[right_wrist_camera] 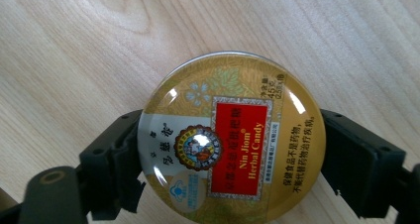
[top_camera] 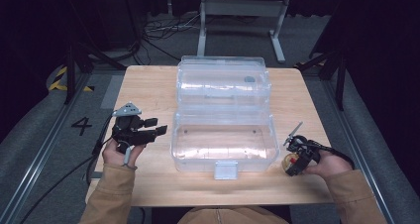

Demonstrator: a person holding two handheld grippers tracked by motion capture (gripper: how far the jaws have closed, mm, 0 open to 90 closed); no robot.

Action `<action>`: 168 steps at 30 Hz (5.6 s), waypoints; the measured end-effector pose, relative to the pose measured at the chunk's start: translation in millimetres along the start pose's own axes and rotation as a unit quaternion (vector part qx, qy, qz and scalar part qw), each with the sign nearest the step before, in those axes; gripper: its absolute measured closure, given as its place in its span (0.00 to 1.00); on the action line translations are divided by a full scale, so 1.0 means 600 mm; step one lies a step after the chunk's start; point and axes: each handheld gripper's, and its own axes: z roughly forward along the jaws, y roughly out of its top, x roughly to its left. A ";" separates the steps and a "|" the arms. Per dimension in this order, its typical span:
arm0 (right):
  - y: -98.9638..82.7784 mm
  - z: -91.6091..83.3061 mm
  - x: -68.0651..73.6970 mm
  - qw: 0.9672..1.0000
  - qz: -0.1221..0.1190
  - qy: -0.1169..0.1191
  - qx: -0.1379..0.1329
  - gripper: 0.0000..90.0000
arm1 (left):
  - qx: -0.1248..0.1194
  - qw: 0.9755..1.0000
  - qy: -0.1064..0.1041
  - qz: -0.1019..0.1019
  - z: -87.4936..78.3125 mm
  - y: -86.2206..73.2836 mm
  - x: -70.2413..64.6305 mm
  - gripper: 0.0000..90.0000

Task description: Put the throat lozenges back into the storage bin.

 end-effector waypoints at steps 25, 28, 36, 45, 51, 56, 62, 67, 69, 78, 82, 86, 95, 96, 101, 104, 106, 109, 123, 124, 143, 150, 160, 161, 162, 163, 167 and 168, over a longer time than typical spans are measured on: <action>-0.010 -0.056 -0.005 0.996 0.023 -0.011 -0.081 0.22 | 0.002 1.000 0.000 0.000 0.001 0.000 0.001 0.54; -0.011 -0.063 -0.004 0.995 0.027 -0.013 -0.092 0.22 | 0.003 1.000 0.002 -0.001 0.001 0.000 0.001 0.54; -0.014 -0.082 -0.005 0.993 0.032 -0.017 -0.114 0.23 | 0.003 1.000 0.004 -0.001 0.000 -0.001 0.001 0.54; -0.017 -0.110 -0.005 0.988 0.036 -0.019 -0.147 0.23 | 0.001 1.000 0.008 -0.006 -0.005 -0.007 0.002 0.54; -0.010 -0.127 -0.008 0.985 0.032 -0.022 -0.166 0.23 | -0.001 1.000 0.018 -0.011 -0.019 -0.018 0.005 0.54; -0.003 -0.139 -0.003 0.983 0.026 -0.024 -0.178 0.23 | -0.002 1.000 0.025 -0.018 -0.024 -0.024 0.006 0.54; 0.003 -0.154 0.003 0.981 0.017 -0.023 -0.191 0.23 | -0.004 0.999 0.026 -0.021 -0.026 -0.024 0.007 0.54; 0.008 -0.168 0.011 0.980 0.011 -0.026 -0.198 0.23 | -0.004 0.999 0.025 -0.021 -0.022 -0.022 0.008 0.54; 0.013 -0.171 0.016 0.979 0.006 -0.026 -0.201 0.23 | -0.004 0.999 0.024 -0.022 -0.020 -0.021 0.009 0.54; 0.042 -0.185 0.040 0.978 -0.017 -0.025 -0.206 0.23 | 0.000 1.000 0.020 -0.018 -0.012 -0.018 0.011 0.54; 0.055 -0.188 0.049 0.979 -0.025 -0.025 -0.203 0.23 | -0.001 1.000 0.018 -0.017 -0.010 -0.016 0.012 0.54; 0.063 -0.191 0.055 0.978 -0.030 -0.020 -0.204 0.23 | -0.001 1.000 0.017 -0.018 -0.007 -0.014 0.012 0.54; 0.084 -0.188 0.069 0.980 -0.031 -0.010 -0.197 0.23 | 0.000 1.000 0.014 -0.015 -0.002 -0.011 0.013 0.53; 0.087 -0.187 0.071 0.980 -0.032 -0.011 -0.196 0.23 | -0.001 1.000 0.013 -0.015 -0.002 -0.011 0.013 0.53; 0.100 -0.179 0.077 0.982 -0.036 -0.008 -0.188 0.23 | 0.000 1.000 0.014 -0.015 -0.002 -0.011 0.013 0.53; 0.103 -0.177 0.077 0.982 -0.033 -0.006 -0.186 0.23 | 0.001 1.000 0.014 -0.014 -0.001 -0.011 0.012 0.53; 0.107 -0.174 0.078 0.983 -0.034 -0.006 -0.182 0.23 | 0.002 1.000 0.015 -0.013 -0.001 -0.011 0.012 0.53; 0.111 -0.169 0.079 0.984 -0.034 -0.006 -0.176 0.23 | 0.002 1.000 0.014 -0.013 -0.001 -0.011 0.012 0.53; 0.134 -0.141 0.089 0.988 -0.046 -0.004 -0.149 0.23 | 0.004 1.000 0.015 -0.010 -0.001 -0.011 0.012 0.53; 0.134 -0.141 0.089 0.988 -0.046 -0.004 -0.149 0.23 | 0.004 1.000 0.015 -0.010 -0.001 -0.011 0.012 0.53; 0.159 -0.103 0.094 0.993 -0.049 -0.004 -0.111 0.23 | 0.006 1.000 0.016 -0.011 0.000 -0.012 0.013 0.53; 0.167 -0.091 0.097 0.994 -0.056 -0.004 -0.094 0.23 | 0.010 1.000 0.017 -0.010 0.002 -0.012 0.014 0.53; 0.172 -0.080 0.097 0.995 -0.055 -0.007 -0.080 0.22 | 0.016 1.000 0.015 -0.013 0.005 -0.013 0.015 0.52; 0.172 -0.080 0.096 0.995 -0.054 -0.007 -0.078 0.22 | 0.016 1.000 0.015 -0.015 0.005 -0.013 0.015 0.52; 0.172 -0.079 0.096 0.996 -0.054 -0.010 -0.076 0.22 | 0.016 1.000 0.016 -0.015 0.006 -0.013 0.015 0.52; 0.172 -0.077 0.096 0.996 -0.052 -0.012 -0.076 0.22 | 0.016 1.000 0.015 -0.015 0.006 -0.013 0.015 0.52; 0.173 -0.075 0.098 0.996 -0.055 -0.018 -0.072 0.22 | 0.016 1.000 0.016 -0.015 0.005 -0.013 0.016 0.52; 0.173 -0.073 0.099 0.996 -0.052 -0.019 -0.072 0.22 | 0.016 1.000 0.016 -0.015 0.005 -0.013 0.015 0.52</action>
